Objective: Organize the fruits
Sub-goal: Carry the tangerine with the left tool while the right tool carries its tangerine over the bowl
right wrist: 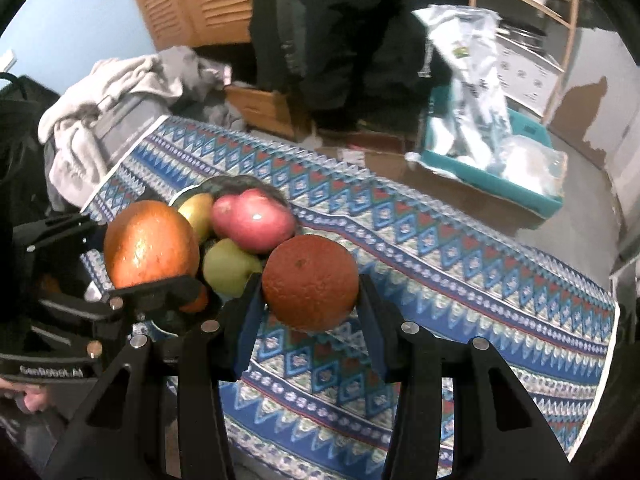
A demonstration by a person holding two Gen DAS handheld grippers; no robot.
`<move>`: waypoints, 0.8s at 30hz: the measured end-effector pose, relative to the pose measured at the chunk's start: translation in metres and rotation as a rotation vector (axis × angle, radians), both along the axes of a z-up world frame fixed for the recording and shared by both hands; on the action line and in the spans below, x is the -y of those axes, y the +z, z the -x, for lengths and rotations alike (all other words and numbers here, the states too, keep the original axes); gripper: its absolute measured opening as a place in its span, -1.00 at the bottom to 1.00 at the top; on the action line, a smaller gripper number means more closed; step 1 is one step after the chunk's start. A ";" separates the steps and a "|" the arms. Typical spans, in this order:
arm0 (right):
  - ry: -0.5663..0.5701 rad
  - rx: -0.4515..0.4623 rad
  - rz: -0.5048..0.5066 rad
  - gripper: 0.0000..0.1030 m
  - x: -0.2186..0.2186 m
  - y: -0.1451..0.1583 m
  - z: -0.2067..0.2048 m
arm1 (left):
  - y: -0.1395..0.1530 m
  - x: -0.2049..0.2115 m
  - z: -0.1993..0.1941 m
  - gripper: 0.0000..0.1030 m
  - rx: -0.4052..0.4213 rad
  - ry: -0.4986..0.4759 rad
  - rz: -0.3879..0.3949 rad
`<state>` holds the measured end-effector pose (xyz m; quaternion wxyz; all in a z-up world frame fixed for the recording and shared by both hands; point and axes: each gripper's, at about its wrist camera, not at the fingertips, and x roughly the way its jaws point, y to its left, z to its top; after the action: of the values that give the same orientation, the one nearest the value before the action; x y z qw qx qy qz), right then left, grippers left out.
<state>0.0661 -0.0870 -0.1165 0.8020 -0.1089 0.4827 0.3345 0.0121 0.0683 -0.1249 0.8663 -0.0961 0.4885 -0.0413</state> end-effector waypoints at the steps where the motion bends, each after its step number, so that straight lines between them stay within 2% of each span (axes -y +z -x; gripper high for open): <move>1: 0.007 -0.004 0.003 -0.12 -0.005 -0.001 0.001 | -0.003 -0.008 0.001 0.28 -0.007 0.016 -0.001; 13: 0.097 -0.071 0.030 -0.12 -0.056 -0.028 0.009 | -0.043 -0.066 0.001 0.28 -0.103 0.138 0.017; 24: 0.139 -0.142 0.050 -0.12 -0.077 -0.057 0.014 | -0.080 -0.086 -0.006 0.28 -0.203 0.195 0.058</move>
<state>0.0525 -0.0097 -0.1733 0.7377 -0.1382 0.5378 0.3840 0.0180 0.1540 -0.2046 0.8092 -0.1715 0.5605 0.0387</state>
